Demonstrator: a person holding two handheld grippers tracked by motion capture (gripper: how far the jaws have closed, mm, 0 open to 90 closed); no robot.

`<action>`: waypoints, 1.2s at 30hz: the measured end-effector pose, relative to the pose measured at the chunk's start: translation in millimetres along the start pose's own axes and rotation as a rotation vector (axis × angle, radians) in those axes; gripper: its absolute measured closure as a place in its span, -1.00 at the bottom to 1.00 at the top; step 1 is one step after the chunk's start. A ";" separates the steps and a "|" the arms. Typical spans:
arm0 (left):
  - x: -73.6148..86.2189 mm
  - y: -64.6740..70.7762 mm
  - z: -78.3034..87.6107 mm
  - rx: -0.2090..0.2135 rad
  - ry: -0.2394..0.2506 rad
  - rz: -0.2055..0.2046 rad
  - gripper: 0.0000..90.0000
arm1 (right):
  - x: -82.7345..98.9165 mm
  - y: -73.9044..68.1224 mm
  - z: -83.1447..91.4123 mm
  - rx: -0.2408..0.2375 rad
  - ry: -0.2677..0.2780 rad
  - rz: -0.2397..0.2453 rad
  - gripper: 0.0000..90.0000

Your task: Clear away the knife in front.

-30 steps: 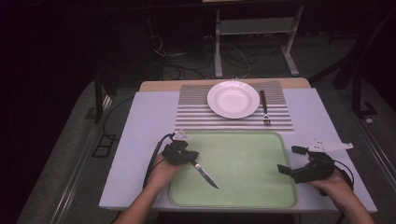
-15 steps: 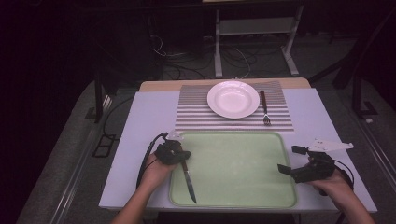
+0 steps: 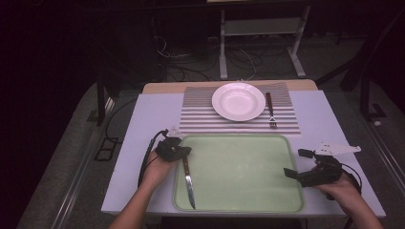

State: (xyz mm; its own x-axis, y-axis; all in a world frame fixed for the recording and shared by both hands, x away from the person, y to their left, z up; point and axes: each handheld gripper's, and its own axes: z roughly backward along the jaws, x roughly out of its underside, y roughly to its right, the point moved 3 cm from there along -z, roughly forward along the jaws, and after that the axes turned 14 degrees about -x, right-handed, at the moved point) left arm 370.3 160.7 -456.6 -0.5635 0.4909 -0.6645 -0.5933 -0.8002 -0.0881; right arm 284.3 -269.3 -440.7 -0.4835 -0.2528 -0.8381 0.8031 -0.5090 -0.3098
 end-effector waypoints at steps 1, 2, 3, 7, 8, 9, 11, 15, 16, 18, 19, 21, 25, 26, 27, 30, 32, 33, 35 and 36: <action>0.1 0.1 0.2 0.005 -0.003 0.014 0.99 | 0.0 -0.1 -0.1 0.000 -0.001 0.000 -0.99; 0.4 1.1 1.7 0.019 -0.005 0.018 0.99 | 0.0 -0.1 -0.2 0.000 -0.001 0.001 -0.99; 0.8 3.4 4.0 0.038 0.003 0.028 0.99 | -0.1 -0.1 -0.1 0.000 0.000 0.001 -0.99; 6.4 25.6 14.4 0.123 0.001 0.029 0.99 | -0.1 0.6 0.9 0.004 0.002 -0.008 -0.99; 7.6 32.9 15.5 0.132 -0.008 0.006 0.99 | -0.2 0.6 0.9 0.003 0.003 -0.008 -0.99; 8.6 39.3 16.6 0.141 -0.018 -0.009 0.99 | -0.2 0.7 0.9 0.003 0.004 -0.008 -0.99; 11.2 48.7 17.5 0.138 -0.031 -0.039 0.99 | -0.3 0.4 0.8 0.003 0.004 -0.007 -0.99; 19.6 50.8 18.8 0.144 -0.052 -0.032 0.99 | -0.3 0.1 1.3 0.003 0.006 -0.003 -0.99; 21.1 49.2 20.4 0.135 -0.054 -0.034 0.99 | -0.3 0.2 1.3 0.003 0.007 -0.003 -0.99; 24.3 45.0 23.4 0.116 -0.056 -0.031 0.99 | -0.2 0.3 1.3 0.003 0.007 -0.007 -0.99; 25.5 42.4 24.6 0.106 -0.056 -0.030 0.99 | -0.3 0.3 1.3 0.004 0.007 -0.005 -0.99; 27.2 37.1 26.1 0.079 -0.057 -0.028 0.99 | -0.4 0.3 1.0 0.003 0.007 -0.007 -0.99; 28.5 28.4 26.0 0.064 -0.056 -0.008 0.99 | -0.5 -0.3 0.3 0.002 0.004 -0.003 -0.99; 28.5 28.0 25.9 0.064 -0.055 -0.007 0.99 | -0.5 -0.4 0.3 0.002 0.004 -0.003 -0.99; 28.3 28.0 25.7 0.064 -0.055 -0.010 0.99 | -0.5 -0.4 0.3 0.002 0.004 -0.003 -0.99; 26.7 28.3 26.7 0.078 -0.039 -0.006 0.97 | -0.4 0.1 0.3 0.002 0.004 -0.004 -0.99; 23.9 26.9 30.0 0.085 -0.012 0.002 0.89 | -0.3 0.3 0.2 0.002 0.002 -0.004 -0.99; 22.5 25.9 32.0 0.084 0.004 0.008 0.85 | -0.2 0.3 0.1 0.002 0.000 -0.003 -0.99; 20.5 23.2 37.0 0.092 0.040 0.019 0.72 | -0.2 0.2 -0.2 0.000 -0.001 -0.001 -0.99; 20.2 21.6 39.1 0.093 0.055 0.018 0.64 | -0.2 0.1 -0.4 0.000 -0.002 -0.001 -0.99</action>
State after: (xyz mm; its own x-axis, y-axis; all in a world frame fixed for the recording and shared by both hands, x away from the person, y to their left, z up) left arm 323.7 166.8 -442.8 -0.5436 0.4547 -0.7055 -0.6353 -0.7722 -0.0082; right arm 284.5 -268.9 -440.8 -0.4847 -0.2537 -0.8371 0.8026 -0.5094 -0.3103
